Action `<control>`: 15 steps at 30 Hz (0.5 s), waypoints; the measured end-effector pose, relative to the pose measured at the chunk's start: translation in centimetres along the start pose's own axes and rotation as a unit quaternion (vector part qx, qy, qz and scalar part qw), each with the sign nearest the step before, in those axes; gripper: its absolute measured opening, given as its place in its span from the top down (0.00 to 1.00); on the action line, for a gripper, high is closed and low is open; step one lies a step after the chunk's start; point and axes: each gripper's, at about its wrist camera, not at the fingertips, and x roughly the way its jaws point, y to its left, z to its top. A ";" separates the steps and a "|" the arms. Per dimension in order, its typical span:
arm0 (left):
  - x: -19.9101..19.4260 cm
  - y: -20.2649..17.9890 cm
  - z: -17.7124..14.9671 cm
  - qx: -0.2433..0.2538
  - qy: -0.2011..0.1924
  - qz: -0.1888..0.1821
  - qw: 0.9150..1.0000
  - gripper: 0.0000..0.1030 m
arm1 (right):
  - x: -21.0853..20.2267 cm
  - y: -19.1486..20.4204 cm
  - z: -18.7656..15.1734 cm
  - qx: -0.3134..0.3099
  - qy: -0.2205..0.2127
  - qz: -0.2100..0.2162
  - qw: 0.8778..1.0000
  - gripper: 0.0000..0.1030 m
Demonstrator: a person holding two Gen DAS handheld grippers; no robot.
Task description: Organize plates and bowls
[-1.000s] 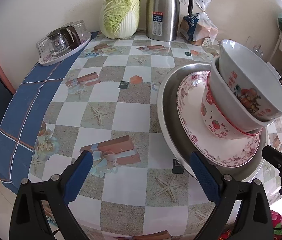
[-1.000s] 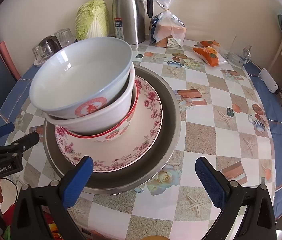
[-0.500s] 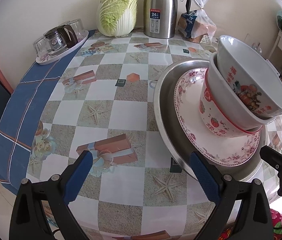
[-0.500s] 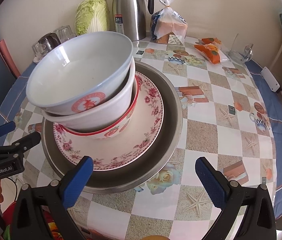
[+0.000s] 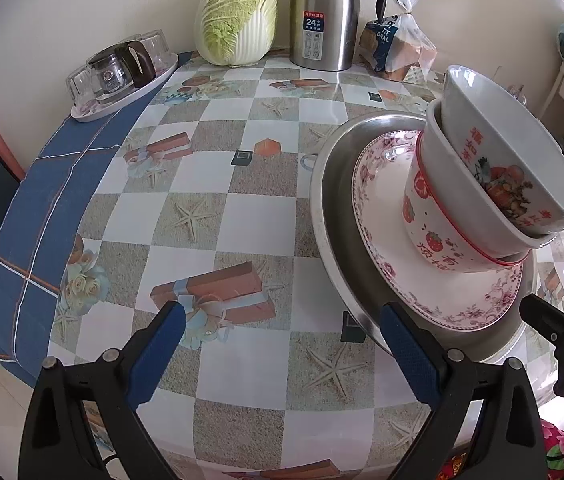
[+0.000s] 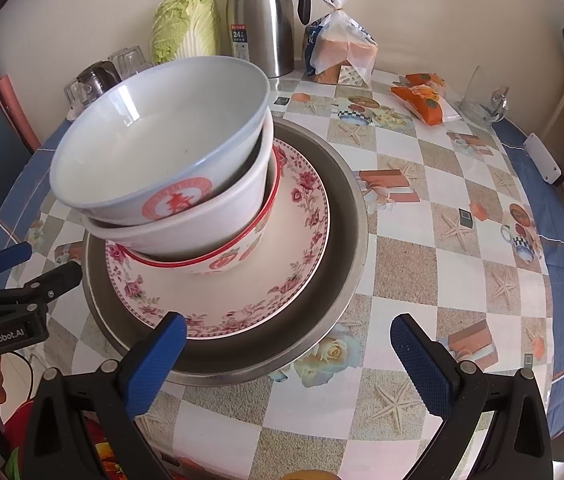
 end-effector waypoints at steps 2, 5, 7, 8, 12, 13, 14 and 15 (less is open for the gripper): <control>0.0 0.1 0.0 -0.001 0.000 0.000 1.000 0.05 | 0.1 0.0 0.0 -0.001 0.001 0.000 1.000 0.00; 0.1 0.1 0.0 -0.001 0.003 0.001 1.000 0.05 | 0.1 0.0 0.0 -0.001 0.003 0.000 1.000 0.00; 0.2 0.1 0.0 -0.002 0.003 0.001 1.000 0.05 | 0.1 0.0 0.0 -0.001 0.004 -0.001 1.000 0.00; 0.2 0.2 0.0 -0.003 0.004 0.001 1.000 0.05 | 0.1 0.0 0.0 -0.002 0.004 -0.001 1.000 0.00; 0.2 0.2 0.0 -0.004 0.003 0.000 1.000 0.05 | 0.1 0.0 0.0 -0.001 0.004 -0.001 1.000 0.00; 0.2 0.2 0.0 -0.005 0.003 0.000 1.000 0.05 | 0.1 0.0 0.0 -0.001 0.004 -0.001 1.000 0.00; 0.2 0.2 0.0 -0.005 0.003 -0.001 1.000 0.05 | 0.1 0.0 0.0 -0.002 0.004 -0.001 1.000 0.00; 0.2 0.2 0.0 -0.006 0.003 -0.002 1.000 0.05 | 0.1 0.0 0.0 -0.002 0.004 -0.001 1.000 0.00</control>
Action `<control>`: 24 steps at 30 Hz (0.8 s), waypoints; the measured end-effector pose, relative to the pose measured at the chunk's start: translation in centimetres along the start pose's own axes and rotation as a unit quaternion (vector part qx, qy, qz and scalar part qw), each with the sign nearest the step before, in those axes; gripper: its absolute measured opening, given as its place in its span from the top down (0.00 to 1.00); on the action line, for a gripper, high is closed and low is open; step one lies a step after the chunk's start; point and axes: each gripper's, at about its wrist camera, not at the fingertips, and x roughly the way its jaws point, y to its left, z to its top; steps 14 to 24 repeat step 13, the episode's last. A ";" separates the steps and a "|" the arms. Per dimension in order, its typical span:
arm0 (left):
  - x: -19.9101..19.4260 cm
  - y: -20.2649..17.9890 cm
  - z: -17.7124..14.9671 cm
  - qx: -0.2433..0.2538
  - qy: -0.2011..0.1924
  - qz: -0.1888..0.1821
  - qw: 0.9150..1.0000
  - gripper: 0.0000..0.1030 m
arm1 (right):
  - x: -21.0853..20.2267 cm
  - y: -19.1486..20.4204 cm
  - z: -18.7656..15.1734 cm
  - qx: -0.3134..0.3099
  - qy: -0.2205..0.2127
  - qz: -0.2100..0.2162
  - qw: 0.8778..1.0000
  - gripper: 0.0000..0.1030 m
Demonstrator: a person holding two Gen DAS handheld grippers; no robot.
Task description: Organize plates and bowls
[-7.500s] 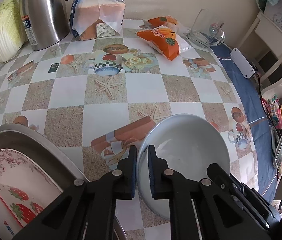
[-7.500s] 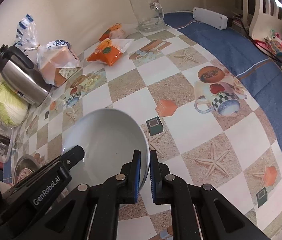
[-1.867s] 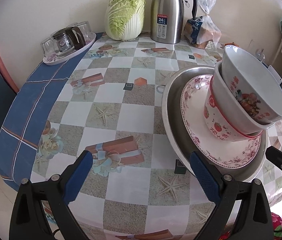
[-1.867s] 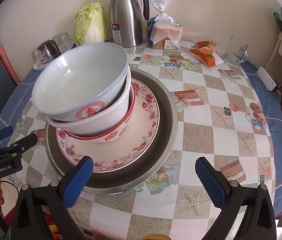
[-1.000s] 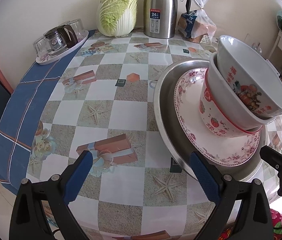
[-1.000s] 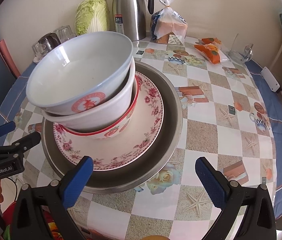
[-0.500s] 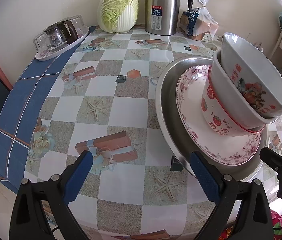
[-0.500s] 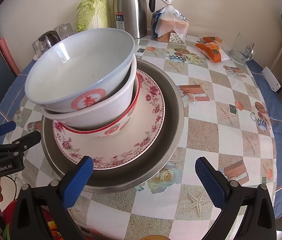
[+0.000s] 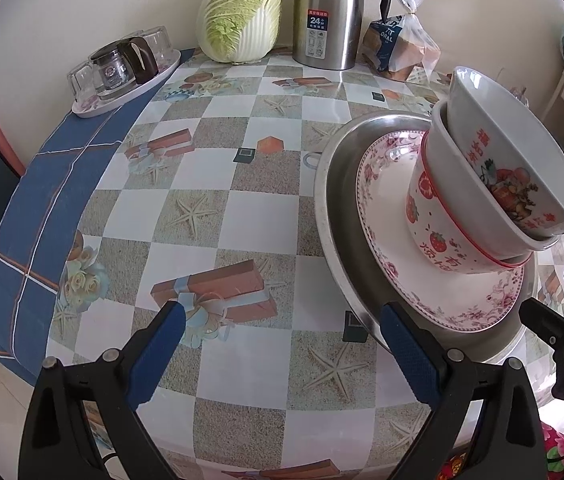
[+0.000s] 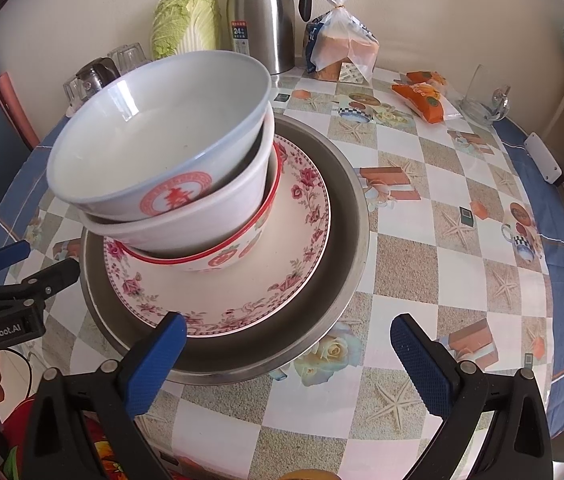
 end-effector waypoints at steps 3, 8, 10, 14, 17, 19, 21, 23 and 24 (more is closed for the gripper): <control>0.0 0.1 0.0 -0.003 0.001 -0.002 1.000 0.05 | 0.1 0.0 0.0 -0.001 0.001 0.000 1.000 0.00; 0.0 0.3 0.0 -0.012 0.001 -0.003 1.000 0.05 | 0.1 0.0 -0.1 -0.001 0.001 0.000 1.000 0.00; -0.1 0.6 0.0 -0.019 -0.001 -0.005 1.000 0.05 | 0.1 0.0 -0.1 0.000 0.001 -0.001 1.000 0.00; 0.0 0.7 0.0 -0.023 0.002 -0.007 1.000 0.05 | 0.1 -0.1 -0.1 0.001 0.001 -0.002 1.000 0.00; 0.0 0.7 0.0 -0.023 0.002 -0.007 1.000 0.05 | 0.1 -0.1 -0.1 0.001 0.001 -0.002 1.000 0.00; 0.0 0.7 0.0 -0.023 0.002 -0.007 1.000 0.05 | 0.1 -0.1 -0.1 0.001 0.001 -0.002 1.000 0.00; 0.0 0.7 0.0 -0.023 0.002 -0.007 1.000 0.05 | 0.1 -0.1 -0.1 0.001 0.001 -0.002 1.000 0.00; 0.0 0.7 0.0 -0.023 0.002 -0.007 1.000 0.05 | 0.1 -0.1 -0.1 0.001 0.001 -0.002 1.000 0.00; 0.0 0.7 0.0 -0.023 0.002 -0.007 1.000 0.05 | 0.1 -0.1 -0.1 0.001 0.001 -0.002 1.000 0.00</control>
